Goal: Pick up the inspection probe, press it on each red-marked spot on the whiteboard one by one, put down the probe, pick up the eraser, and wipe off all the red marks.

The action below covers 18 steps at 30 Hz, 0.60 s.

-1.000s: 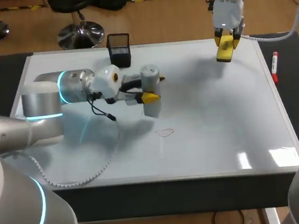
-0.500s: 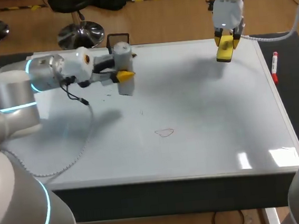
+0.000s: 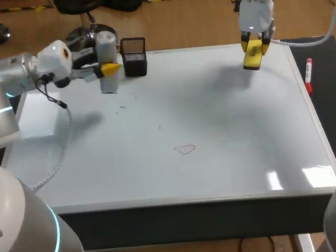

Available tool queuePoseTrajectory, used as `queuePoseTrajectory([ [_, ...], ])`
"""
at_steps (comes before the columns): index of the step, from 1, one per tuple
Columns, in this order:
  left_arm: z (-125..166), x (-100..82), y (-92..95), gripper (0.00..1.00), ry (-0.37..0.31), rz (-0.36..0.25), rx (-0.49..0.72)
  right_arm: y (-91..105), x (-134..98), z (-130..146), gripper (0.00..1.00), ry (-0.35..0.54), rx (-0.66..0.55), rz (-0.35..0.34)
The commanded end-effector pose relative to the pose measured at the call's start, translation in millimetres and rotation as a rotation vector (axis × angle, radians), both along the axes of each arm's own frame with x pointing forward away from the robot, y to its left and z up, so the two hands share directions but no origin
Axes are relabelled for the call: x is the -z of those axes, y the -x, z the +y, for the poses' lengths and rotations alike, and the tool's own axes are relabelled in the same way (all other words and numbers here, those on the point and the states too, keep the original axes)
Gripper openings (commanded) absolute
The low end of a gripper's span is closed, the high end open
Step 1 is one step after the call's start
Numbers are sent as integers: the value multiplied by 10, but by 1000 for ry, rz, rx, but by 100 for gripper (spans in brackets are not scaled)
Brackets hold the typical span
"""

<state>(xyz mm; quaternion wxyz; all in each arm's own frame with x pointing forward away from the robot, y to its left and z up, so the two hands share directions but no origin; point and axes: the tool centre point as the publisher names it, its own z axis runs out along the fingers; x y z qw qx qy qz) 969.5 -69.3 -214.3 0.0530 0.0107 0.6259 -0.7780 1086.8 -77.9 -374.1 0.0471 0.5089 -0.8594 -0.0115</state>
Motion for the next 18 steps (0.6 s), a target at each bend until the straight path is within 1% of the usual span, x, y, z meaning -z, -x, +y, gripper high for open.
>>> queuePoseTrajectory([
  [1, 148, 3, -126, 0, 15, 4, -3, -7, -15, -5, 0, 4, -2, 2],
  [10, 310, 72, -358, 0, 27, 34, -41, -7, -15, -5, 0, 4, -2, 2],
  [18, 363, 78, -384, 0, 21, 43, -43, -7, -15, -5, 0, 4, -2, 2],
])
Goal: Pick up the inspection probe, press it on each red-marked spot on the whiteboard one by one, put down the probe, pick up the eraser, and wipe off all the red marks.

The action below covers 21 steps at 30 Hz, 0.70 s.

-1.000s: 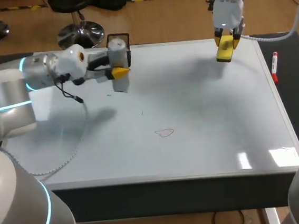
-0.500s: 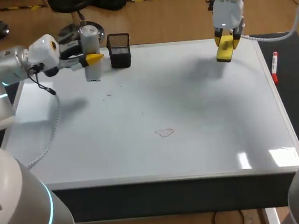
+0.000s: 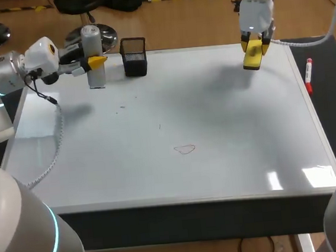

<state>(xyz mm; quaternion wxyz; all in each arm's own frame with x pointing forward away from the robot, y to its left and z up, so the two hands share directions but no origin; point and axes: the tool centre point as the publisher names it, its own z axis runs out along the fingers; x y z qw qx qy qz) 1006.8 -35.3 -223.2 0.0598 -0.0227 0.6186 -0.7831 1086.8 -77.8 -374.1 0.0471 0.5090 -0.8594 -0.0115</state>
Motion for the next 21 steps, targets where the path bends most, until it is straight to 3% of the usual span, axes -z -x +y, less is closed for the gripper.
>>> queuePoseTrajectory([
  [1, 23, -11, -11, 0, -1, 0, 9, -7, -15, -5, 0, 4, -2, 2],
  [15, 23, -11, -11, 0, -1, 0, 9, -7, -15, -5, 0, 4, -2, 2],
  [21, 23, -11, -11, 0, -1, 0, 9, 189, -105, 232, 0, 6, -87, -32],
])
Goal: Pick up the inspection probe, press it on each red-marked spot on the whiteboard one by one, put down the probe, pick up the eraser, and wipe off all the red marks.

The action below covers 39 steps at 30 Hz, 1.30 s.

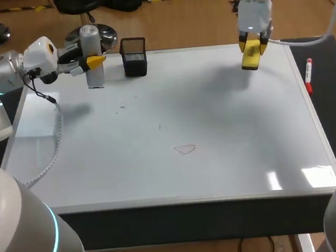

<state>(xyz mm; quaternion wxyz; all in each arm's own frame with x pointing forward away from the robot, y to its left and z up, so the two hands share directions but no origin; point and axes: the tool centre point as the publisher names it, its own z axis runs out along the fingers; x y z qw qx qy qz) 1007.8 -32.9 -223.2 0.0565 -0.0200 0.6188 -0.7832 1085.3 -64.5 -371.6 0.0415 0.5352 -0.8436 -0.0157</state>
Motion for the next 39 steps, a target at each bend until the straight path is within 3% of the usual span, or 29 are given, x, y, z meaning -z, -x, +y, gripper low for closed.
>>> queuePoseTrajectory([
  [1, -1, -10, -1, 0, 0, 0, 0, 224, -91, 147, 0, 22, -34, -35],
  [16, -1, -10, -1, 0, 0, 0, 0, 1192, -236, 1152, 0, -23, -238, -95],
  [23, -1, -10, -1, 0, 0, 0, 0, 1644, -174, 1611, 0, -18, -315, -94],
  [39, -1, -10, -1, 0, 0, 0, 0, 2398, 47, 2202, 0, -115, -334, -37],
])
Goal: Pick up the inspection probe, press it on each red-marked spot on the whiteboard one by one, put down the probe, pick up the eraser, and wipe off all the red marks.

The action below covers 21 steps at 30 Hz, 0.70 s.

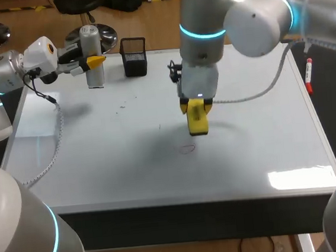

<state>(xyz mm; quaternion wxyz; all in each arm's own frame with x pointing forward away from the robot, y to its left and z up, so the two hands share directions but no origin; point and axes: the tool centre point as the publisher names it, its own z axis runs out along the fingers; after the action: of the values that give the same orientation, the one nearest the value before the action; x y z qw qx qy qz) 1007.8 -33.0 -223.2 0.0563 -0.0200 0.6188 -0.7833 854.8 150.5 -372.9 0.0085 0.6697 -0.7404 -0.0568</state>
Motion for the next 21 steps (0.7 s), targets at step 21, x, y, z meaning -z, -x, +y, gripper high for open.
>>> queuePoseTrajectory([
  [21, 0, -11, -1, 0, 0, 0, 0, 247, 404, 754, 0, 3, -104, 16],
])
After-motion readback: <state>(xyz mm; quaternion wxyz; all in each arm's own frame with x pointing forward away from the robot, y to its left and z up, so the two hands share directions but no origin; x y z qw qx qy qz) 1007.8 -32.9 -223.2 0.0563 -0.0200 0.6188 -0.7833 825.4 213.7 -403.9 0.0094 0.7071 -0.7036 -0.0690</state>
